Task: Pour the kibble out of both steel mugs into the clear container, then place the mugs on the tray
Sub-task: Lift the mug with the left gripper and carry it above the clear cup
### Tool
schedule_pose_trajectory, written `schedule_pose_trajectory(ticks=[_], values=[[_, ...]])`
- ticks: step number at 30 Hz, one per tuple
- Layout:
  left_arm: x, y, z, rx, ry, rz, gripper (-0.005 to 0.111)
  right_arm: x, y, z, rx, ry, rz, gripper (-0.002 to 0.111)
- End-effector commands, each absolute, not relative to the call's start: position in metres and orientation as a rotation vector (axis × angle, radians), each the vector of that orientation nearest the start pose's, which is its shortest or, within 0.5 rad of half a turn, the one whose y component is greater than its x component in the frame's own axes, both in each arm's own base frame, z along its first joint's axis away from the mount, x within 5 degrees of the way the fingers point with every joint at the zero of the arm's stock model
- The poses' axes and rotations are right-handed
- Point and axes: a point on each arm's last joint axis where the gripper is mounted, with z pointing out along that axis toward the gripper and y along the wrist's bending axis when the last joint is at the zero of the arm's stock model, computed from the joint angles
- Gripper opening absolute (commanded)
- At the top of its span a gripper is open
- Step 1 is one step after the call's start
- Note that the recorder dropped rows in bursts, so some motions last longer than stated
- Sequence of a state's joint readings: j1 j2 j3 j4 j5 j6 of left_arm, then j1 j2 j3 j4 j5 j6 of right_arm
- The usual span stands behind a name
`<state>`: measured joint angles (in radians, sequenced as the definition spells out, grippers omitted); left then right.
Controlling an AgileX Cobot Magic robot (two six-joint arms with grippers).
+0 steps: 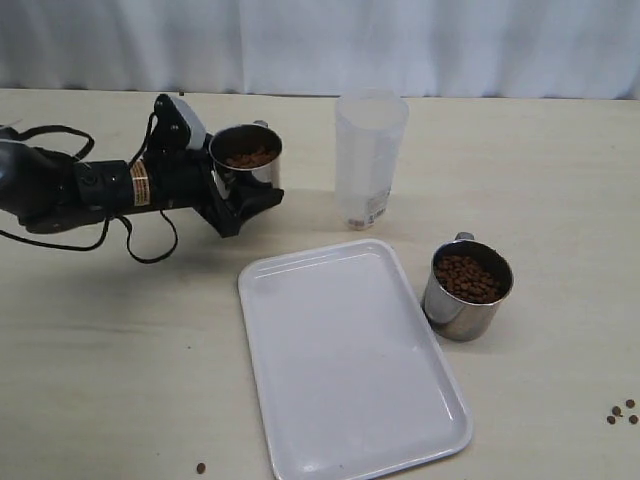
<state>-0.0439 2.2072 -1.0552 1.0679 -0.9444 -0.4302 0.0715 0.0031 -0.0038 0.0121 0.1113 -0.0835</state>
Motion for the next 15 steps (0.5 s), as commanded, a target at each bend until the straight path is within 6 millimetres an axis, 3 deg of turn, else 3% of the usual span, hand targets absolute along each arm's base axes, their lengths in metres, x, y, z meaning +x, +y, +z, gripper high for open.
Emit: schedule_pose_trajectory(ticks=[1,7,15], values=[[0.394,-0.082,0.132,0.854,1.695,-0.568,0.0,0.056,0.004,0.202,-0.119,1.597,-0.001,0.005],[0.395,-0.073,0.186,0.846,1.712,-0.378,0.0,0.056,0.004,0.202,-0.119,1.597,-0.001,0.005],[0.415,-0.088,0.222,0.93,1.745,-0.328,0.0,0.056,0.004,0.202,-0.119,1.597,-0.001,0.005]])
